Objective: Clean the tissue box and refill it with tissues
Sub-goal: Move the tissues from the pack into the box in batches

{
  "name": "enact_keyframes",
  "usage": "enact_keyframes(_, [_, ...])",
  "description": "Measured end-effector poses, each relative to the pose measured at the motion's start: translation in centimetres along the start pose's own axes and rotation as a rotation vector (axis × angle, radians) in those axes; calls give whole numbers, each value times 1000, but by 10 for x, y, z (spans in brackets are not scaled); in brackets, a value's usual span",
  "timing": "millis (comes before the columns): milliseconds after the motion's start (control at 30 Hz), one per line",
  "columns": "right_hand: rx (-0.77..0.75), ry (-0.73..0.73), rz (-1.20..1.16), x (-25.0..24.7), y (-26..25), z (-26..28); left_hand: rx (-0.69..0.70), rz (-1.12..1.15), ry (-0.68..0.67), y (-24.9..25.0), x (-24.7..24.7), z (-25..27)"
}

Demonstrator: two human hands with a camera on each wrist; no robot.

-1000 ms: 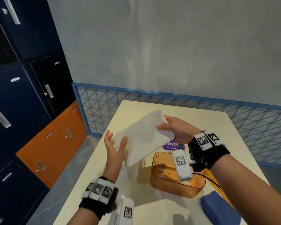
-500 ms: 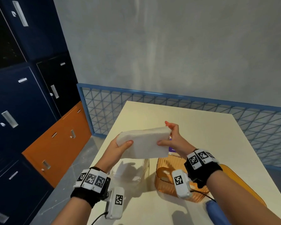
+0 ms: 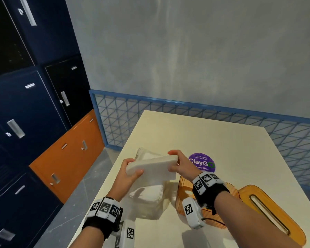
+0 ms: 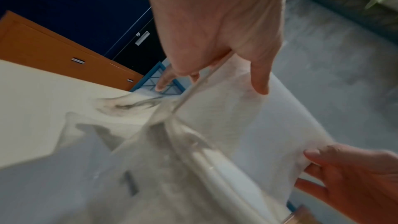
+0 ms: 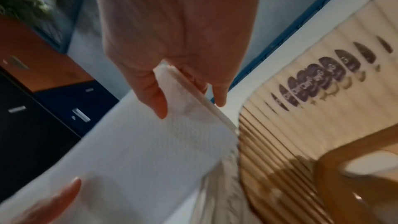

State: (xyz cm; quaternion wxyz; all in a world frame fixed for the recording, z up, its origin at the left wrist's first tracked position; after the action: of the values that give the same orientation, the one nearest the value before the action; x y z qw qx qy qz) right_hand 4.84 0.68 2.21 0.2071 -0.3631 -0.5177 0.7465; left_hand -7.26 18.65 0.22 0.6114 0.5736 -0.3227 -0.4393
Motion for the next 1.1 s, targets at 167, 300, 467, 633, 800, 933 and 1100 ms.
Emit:
enact_keyframes(167, [41, 35, 15, 13, 7, -4, -25, -15, 52, -12, 10, -3])
enact_keyframes(300, [-3, 72, -51, 13, 0, -6, 13, 64, 146, -5, 10, -4])
enact_keyframes(467, [41, 28, 21, 17, 8, -2, -66, -101, 140, -13, 5, -5])
enact_keyframes(633, [36, 199, 65, -5, -12, 0, 52, -189, 138, 19, 13, -7])
enact_keyframes(800, [159, 288, -92, -59, -8, 47, 10, -163, 58, 47, 51, -19])
enact_keyframes(933, [341, 352, -131, -93, 21, 104, -157, -273, -132, 37, 107, -13])
enact_keyframes(1100, [591, 320, 36, -107, 61, 125, -227, -602, -323, 24, 155, -12])
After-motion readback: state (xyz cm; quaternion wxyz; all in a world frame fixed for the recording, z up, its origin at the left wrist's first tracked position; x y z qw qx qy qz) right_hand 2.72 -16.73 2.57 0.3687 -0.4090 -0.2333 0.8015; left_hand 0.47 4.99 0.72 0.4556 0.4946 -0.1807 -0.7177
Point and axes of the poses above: each hand's wrist, its own z-axis away from the middle knuckle, its own x-axis out of the palm, y = z × x, the point moved 3 cm from there along -z, towards the middle knuckle, and after that the axes turned 2 degrees about -x, right-handed, at the moved point
